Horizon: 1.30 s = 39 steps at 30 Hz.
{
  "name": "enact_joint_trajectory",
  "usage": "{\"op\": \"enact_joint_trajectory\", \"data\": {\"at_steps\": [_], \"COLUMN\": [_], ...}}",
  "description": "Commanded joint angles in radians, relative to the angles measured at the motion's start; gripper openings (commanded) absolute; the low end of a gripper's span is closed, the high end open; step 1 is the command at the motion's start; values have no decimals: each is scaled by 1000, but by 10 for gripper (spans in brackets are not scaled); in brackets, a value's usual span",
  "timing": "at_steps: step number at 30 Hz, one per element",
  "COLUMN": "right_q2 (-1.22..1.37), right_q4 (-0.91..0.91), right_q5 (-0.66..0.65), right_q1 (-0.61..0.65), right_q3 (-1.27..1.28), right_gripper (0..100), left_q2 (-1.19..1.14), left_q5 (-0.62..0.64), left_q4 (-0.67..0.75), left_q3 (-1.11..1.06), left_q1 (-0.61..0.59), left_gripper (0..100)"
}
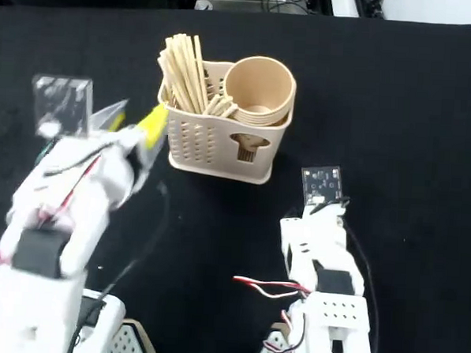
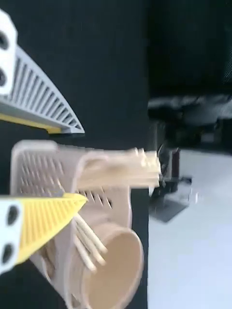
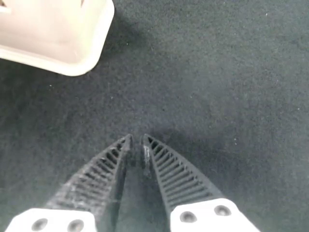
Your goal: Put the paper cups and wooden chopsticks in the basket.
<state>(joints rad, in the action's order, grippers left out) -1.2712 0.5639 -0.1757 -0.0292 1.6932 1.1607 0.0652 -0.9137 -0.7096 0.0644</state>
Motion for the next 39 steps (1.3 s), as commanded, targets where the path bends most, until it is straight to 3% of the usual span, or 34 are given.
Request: {"op": "enact_joint_trajectory", "data": {"at_steps": [1,5,9,17,21,31,39], "right_q2": [-15,-15,-15,-15,-15,-30,-331], "right_q4": [-2,5,5,26,78,161,350], "right_q5": [-5,-5,-5,-5,-5,-6,-6], "right_q1": [5,5,8,9,12,49,51], "right_q3": [-1,-1,-1,-4,-30,-56,-12], "right_gripper": [40,39,39,39,39,38,14], "left_q2": [226,442,675,646,658,655,657], "left_q5": [-157,-170,-172,-172,-172,-172,-175], "left_q4": [-77,-64,-68,-41,-130,-129,-169], "left_q3": [-139,-384,-624,-978,-989,-989,-989], "left_q1": [-125,-314,-410,-455,-470,-469,-463], "left_gripper": [184,117,77,76,76,71,29]}}
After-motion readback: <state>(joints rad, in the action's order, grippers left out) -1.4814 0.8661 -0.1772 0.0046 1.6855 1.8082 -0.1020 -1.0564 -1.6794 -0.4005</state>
